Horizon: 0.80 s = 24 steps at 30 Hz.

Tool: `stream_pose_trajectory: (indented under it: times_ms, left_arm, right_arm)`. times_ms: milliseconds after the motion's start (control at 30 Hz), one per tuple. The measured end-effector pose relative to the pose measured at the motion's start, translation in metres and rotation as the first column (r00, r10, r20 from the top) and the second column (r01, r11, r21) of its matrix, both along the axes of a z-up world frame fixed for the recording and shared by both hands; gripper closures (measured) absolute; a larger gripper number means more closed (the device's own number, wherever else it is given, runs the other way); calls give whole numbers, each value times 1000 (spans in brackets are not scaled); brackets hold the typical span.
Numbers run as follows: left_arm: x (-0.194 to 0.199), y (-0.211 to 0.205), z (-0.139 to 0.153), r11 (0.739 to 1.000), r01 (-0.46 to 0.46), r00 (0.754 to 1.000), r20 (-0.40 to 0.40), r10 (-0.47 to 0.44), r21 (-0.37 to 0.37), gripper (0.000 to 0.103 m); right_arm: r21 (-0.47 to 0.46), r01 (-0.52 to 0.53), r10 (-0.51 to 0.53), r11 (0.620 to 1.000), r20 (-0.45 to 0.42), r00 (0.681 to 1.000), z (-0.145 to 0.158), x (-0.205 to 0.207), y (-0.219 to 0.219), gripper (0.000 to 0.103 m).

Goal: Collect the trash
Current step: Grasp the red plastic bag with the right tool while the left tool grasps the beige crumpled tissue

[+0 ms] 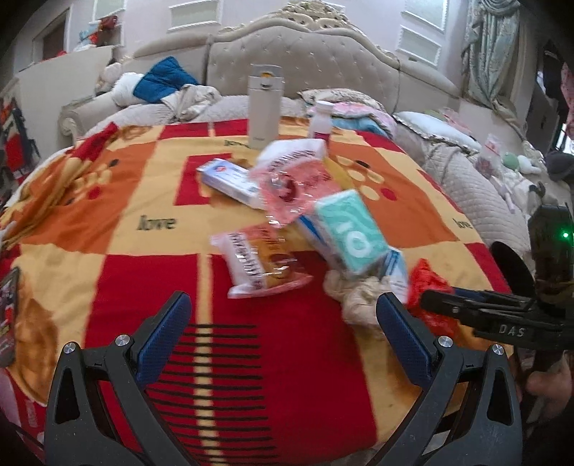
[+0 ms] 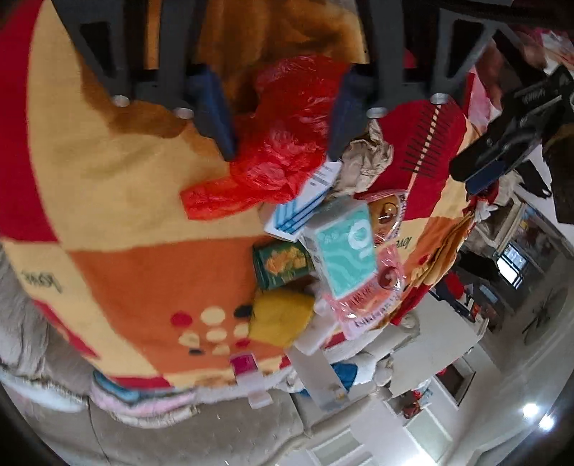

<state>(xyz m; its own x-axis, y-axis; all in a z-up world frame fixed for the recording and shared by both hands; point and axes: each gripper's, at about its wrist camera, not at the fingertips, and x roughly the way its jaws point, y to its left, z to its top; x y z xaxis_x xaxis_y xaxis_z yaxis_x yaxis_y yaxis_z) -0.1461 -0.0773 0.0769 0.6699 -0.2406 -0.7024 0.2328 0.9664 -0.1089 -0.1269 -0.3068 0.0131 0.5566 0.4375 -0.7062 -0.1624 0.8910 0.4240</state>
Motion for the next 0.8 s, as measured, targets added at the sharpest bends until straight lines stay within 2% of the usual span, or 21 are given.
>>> stream_pose_trajectory:
  times_ms: [133, 200, 267, 333, 367, 400, 633, 800]
  left_arm:
    - [9, -23, -12, 999, 49, 999, -19, -48, 10, 1]
    - [19, -37, -24, 997, 83, 994, -72, -82, 11, 2]
    - [26, -45, -35, 994, 105, 987, -119, -105, -7, 22]
    - [32, -49, -44, 992, 122, 977, -173, -126, -35, 53]
    - [33, -47, -44, 987, 129, 971, -188, -146, -100, 60]
    - [33, -45, -43, 983, 133, 966, -204, -158, -130, 77]
    - [17, -30, -13, 974, 150, 956, -227, -187, -171, 80]
    - [3, -37, 20, 969, 191, 963, -164, -216, -155, 80]
  right_arm:
    - [-19, 8, -7, 1000, 34, 999, 9, -11, -6, 61]
    - [-26, 27, -26, 999, 44, 999, 14, -14, -15, 61]
    - [-24, 50, -49, 998, 54, 997, 19, -18, -25, 61]
    - [-31, 70, -68, 997, 67, 995, 23, -20, -33, 61]
    - [-29, 77, -75, 997, 71, 995, 25, -20, -38, 61]
    - [-26, 85, -82, 996, 76, 994, 26, -21, -43, 61]
    - [3, 119, -119, 993, 108, 987, 35, -26, -68, 62]
    - [21, 146, -148, 989, 125, 981, 41, -32, -85, 62]
